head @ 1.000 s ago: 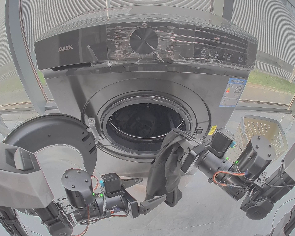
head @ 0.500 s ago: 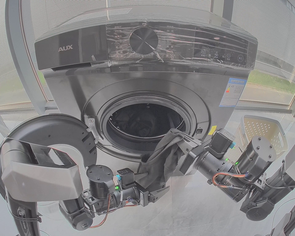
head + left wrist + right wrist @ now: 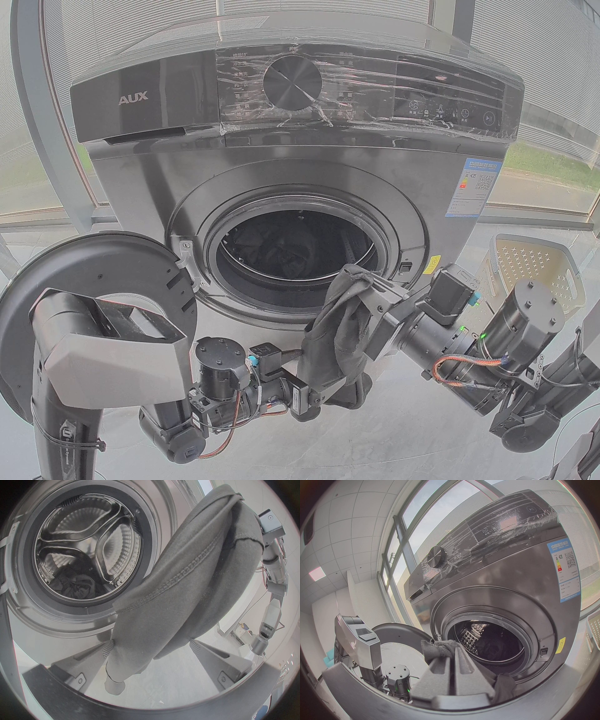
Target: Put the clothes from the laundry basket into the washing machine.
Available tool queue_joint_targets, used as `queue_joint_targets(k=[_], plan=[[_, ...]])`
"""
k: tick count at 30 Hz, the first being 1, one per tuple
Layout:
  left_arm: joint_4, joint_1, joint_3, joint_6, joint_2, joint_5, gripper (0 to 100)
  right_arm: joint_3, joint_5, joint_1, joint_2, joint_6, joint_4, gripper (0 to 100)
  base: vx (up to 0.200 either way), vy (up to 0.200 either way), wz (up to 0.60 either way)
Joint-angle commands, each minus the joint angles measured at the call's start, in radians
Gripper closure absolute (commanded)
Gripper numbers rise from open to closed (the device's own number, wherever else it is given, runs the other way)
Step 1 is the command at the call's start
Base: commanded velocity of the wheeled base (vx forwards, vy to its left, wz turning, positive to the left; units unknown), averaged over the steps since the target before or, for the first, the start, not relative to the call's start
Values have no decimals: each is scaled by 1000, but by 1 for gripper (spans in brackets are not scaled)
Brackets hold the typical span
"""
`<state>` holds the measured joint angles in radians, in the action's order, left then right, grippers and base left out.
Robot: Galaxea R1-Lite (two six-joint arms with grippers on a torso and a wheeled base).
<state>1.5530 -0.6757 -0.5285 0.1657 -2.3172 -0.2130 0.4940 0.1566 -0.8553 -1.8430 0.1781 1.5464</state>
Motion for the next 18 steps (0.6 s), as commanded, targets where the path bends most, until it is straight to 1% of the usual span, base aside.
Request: queue_joint_targets(k=[1, 5, 8, 9, 10, 12, 14, 18], plan=[[2, 1, -13, 0, -34, 0, 0, -2, 0, -1, 1, 0, 1, 100, 0, 0, 0], [2, -1, -41, -2, -51, 0, 0, -2, 0, -2, 1, 0, 0, 100, 0, 0, 0], [2, -1, -61, -2, -60, 0, 0, -2, 9, -5, 2, 1, 1, 100, 0, 0, 0], [2, -1, -68, -5, -76, 1, 100, -2, 12, -8, 4, 1, 1, 100, 0, 0, 0], [2, 1, -70, -6, -79, 1, 100, -2, 12, -8, 4, 1, 1, 100, 0, 0, 0], [2, 7, -74, -37, -100, 1, 100, -5, 14, -8, 10, 1, 0, 100, 0, 0, 0], [2, 15, -77, -41, -105, 0, 100, -11, 14, -8, 11, 1, 1, 100, 0, 0, 0], [4, 16, -108, -40, -105, 1, 100, -22, 14, -8, 13, 1, 1, 100, 0, 0, 0]])
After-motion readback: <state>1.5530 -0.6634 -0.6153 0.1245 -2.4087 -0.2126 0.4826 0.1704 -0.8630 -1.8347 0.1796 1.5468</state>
